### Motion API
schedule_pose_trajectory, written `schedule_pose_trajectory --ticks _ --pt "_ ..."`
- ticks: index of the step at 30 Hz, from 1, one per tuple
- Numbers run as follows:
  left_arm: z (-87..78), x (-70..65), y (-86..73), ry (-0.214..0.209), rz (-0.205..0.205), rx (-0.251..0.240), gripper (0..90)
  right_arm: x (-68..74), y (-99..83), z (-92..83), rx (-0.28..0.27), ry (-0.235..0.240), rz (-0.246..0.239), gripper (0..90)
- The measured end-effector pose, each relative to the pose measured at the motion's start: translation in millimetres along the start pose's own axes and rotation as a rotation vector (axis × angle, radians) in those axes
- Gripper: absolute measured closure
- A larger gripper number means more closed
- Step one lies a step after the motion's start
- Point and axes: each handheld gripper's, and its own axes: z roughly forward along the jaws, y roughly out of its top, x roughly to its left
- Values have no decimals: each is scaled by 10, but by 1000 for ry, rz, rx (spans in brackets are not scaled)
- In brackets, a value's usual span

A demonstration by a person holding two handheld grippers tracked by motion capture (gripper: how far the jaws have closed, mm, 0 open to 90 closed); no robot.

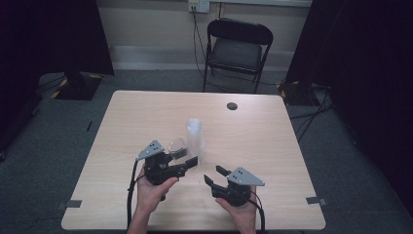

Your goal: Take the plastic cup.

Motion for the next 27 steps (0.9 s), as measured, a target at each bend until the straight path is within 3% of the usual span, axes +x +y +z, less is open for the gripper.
schedule_pose_trajectory --ticks 6,15,25,27 --pt "-1 -9 -49 -20 -32 6 386 60 11 6 -30 33 -25 471" --pt "-8 54 -204 -62 -148 -3 378 158 11 33 -99 75 -93 540" --pt "41 39 -235 -95 -186 24 377 238 2 57 -177 86 -166 592" --pt "58 47 -240 -122 -214 25 374 247 -8 61 -196 78 -176 593"
